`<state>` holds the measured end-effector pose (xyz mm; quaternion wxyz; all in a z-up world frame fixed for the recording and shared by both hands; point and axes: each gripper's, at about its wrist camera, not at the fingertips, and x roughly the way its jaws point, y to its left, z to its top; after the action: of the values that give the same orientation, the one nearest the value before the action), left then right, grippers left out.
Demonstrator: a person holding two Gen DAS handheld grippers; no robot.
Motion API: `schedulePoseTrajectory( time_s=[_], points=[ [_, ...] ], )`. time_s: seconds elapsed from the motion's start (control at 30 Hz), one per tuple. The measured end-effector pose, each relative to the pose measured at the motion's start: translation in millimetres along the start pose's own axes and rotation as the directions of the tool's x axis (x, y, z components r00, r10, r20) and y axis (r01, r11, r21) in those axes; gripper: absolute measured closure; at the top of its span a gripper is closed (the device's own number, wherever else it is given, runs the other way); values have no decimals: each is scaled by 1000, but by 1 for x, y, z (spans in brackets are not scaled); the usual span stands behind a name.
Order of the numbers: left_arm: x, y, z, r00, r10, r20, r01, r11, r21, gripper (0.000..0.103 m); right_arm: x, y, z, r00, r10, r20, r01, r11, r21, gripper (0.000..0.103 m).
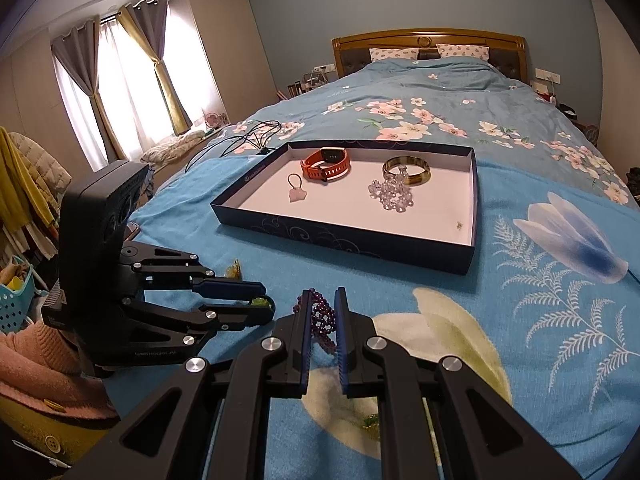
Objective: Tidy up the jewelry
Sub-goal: 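Grasp the purple beaded bracelet with the right tool while the left tool grasps the black ring, then carry the purple bracelet with the right tool while the left tool carries the black ring to the tray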
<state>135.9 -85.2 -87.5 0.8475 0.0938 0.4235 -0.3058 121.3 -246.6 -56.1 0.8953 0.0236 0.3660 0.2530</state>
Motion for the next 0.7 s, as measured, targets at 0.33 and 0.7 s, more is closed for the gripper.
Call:
schedulePoseTrajectory(
  time_s=[0.33, 0.7],
  points=[
    [-19, 3, 6, 997, 3, 74, -1, 1000, -27, 80, -7, -2, 9, 999, 7, 34, -7, 1000, 9, 94],
    [-46, 18, 17, 987, 45, 156, -35, 997, -66, 80, -11, -4, 26, 997, -6, 74, 5, 1000, 5, 94]
  ],
)
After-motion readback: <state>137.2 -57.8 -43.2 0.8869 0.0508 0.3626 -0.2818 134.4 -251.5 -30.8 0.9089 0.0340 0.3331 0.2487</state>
